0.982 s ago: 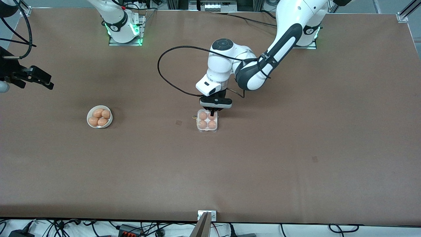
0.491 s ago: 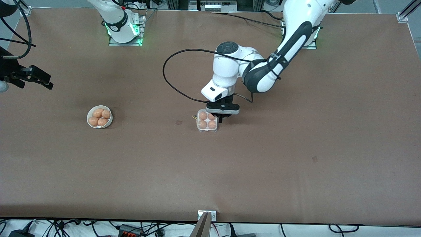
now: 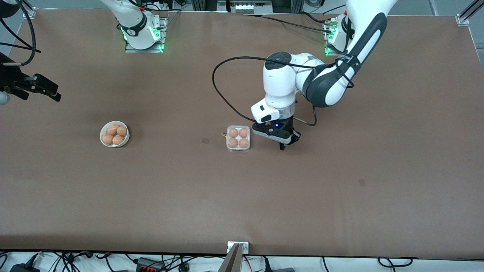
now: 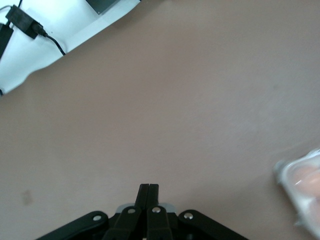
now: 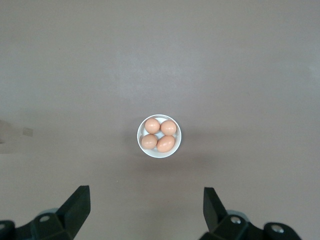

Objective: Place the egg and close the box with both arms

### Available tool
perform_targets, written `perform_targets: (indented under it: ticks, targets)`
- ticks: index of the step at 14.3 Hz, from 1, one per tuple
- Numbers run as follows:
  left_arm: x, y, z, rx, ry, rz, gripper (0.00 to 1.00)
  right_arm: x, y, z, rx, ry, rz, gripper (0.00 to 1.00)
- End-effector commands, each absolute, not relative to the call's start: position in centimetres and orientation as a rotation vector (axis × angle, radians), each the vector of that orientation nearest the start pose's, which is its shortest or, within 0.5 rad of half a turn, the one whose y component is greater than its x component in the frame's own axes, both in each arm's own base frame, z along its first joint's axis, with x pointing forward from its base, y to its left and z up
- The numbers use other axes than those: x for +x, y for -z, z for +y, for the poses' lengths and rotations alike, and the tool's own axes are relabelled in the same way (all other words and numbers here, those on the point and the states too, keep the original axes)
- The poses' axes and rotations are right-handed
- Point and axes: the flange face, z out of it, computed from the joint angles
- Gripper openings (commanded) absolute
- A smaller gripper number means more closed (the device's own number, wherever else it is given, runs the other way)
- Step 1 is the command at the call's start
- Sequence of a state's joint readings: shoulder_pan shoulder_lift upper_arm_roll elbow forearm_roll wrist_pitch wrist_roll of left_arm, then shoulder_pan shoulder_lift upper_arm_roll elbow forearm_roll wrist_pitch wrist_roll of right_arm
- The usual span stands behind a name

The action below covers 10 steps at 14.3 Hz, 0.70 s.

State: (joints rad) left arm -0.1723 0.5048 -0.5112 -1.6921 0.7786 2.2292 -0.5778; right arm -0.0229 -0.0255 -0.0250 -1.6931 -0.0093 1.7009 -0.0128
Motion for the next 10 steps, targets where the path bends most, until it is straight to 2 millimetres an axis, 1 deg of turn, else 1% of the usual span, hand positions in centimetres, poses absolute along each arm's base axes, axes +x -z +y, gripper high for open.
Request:
perform_targets:
  ticks: [1,2,3,4,5,6,7,8,9,10]
  targets:
    - [58.1,-38.0,-34.9,-2.659,0.39,0.886,0.1,54.9,-59.7,-2.8,-3.161,0.04,0.033,1.0]
    - [59.0,-39.4,-34.0,-2.65,0.326,0.921,0.11,54.9,-59.8,-2.8,-3.161,0.04,0.033,1.0]
    - [59.8,-41.3,-33.3,-2.663,0.255,0.939,0.17,54.9,-59.7,-2.8,-3.161,0.038,0.033,1.0]
    - [60.0,-42.4,-32.8,-2.658,0.173,0.974,0.21,54.9,-59.7,-2.8,-3.157,0.038,0.039,1.0]
    - [60.2,-43.5,-32.0,-2.647,0.104,0.991,0.35,54.8,-59.6,-2.8,-3.153,0.033,0.042,1.0]
    - [60.4,-44.1,-31.0,-2.64,0.037,0.987,0.44,54.5,-60.0,-3.0,-3.153,0.043,0.049,1.0]
    - [60.6,-44.8,-29.8,-2.659,-0.021,0.952,0.6,54.3,-59.8,-3.0,-3.153,0.038,0.049,1.0]
    - [60.8,-45.3,-28.7,-2.701,-0.074,0.912,0.74,54.1,-60.0,-3.0,-3.151,0.043,0.049,1.0]
    - [61.3,-45.7,-27.2,-2.745,-0.106,0.871,0.91,53.9,-59.7,-2.9,-3.151,0.036,0.049,1.0]
    - [61.5,-46.0,-26.0,-2.791,-0.148,0.829,1.0,53.6,-59.7,-2.9,-3.151,0.04,0.049,1.0]
